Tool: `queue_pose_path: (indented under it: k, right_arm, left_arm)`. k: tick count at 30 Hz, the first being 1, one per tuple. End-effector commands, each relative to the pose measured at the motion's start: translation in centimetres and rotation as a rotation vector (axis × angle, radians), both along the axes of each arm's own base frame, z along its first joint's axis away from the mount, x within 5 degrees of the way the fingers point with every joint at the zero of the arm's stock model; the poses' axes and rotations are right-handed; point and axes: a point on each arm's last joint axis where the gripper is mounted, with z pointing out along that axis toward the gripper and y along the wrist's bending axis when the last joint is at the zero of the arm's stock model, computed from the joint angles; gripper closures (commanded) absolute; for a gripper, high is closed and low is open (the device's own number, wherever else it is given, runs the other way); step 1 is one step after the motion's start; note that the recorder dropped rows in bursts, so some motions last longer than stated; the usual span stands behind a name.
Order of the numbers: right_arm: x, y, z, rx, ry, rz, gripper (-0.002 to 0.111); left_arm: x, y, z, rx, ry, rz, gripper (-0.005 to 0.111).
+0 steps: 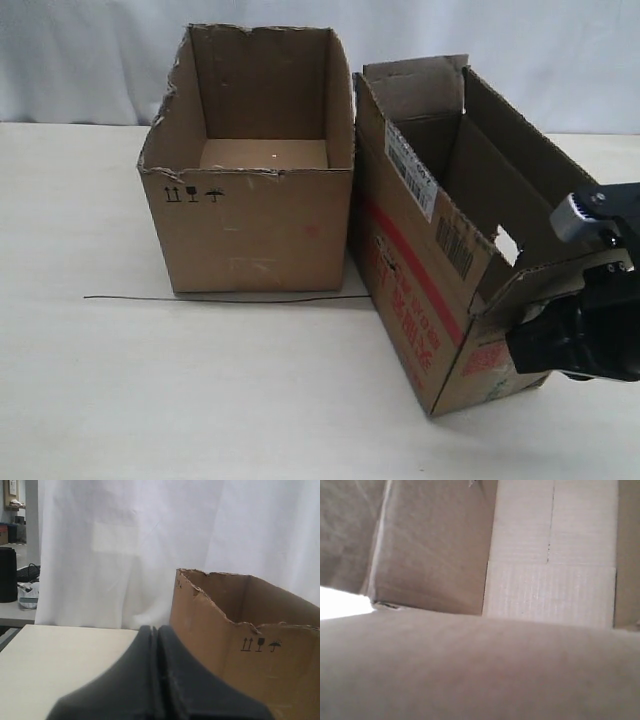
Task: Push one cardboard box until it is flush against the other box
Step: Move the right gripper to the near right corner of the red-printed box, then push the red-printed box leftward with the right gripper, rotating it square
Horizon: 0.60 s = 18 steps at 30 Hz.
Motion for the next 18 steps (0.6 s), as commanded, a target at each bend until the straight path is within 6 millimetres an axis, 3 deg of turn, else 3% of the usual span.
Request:
queue_pose_path:
  k: [1,18]
  right_arm:
    - [0.7,0.4,-0.2,0.023,-0.039,0.000,0.103]
    - [3.9,0.9,-1.7,0.066,-0.123,-0.137,0.103]
  left_arm:
    - [0.0,-0.1,0.0,-0.005,-0.007,-0.010,0.107]
    - [0.0,-0.1,0.0,-0.005,-0.007,-0.010,0.107]
